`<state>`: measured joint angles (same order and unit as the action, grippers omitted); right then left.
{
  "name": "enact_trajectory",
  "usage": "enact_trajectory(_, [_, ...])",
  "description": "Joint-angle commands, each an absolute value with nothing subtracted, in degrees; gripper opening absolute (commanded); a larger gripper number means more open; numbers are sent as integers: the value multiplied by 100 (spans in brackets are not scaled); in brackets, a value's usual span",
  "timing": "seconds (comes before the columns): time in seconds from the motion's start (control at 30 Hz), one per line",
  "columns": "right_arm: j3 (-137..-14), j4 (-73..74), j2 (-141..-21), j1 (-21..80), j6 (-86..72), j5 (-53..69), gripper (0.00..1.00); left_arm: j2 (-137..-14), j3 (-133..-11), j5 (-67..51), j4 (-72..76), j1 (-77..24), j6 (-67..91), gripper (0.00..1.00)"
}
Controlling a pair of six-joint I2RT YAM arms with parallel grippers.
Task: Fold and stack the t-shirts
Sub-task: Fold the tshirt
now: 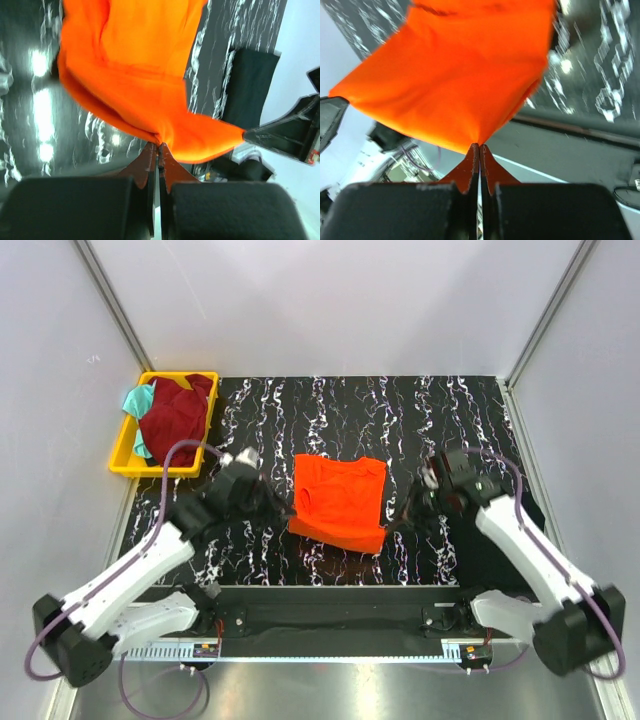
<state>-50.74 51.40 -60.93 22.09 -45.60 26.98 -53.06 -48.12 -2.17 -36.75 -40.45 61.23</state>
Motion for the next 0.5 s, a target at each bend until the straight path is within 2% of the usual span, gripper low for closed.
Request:
enact_trajectory(0.0, [-6255,5054,-7029,1987,-3982,2566,0,-6141,-5711,-156,-3472,-3517,5232,0])
enact_trajectory(0.2, [-7601,5019,-8910,1425,-3525,3128,0,-8224,-7275,-1089,-3226,-2498,4493,0])
enact_trajectory(0.47, [-9112,5045,-10834,774,-3366,3779,0,-10492,-9436,-1924,-3182,-1891,4263,0])
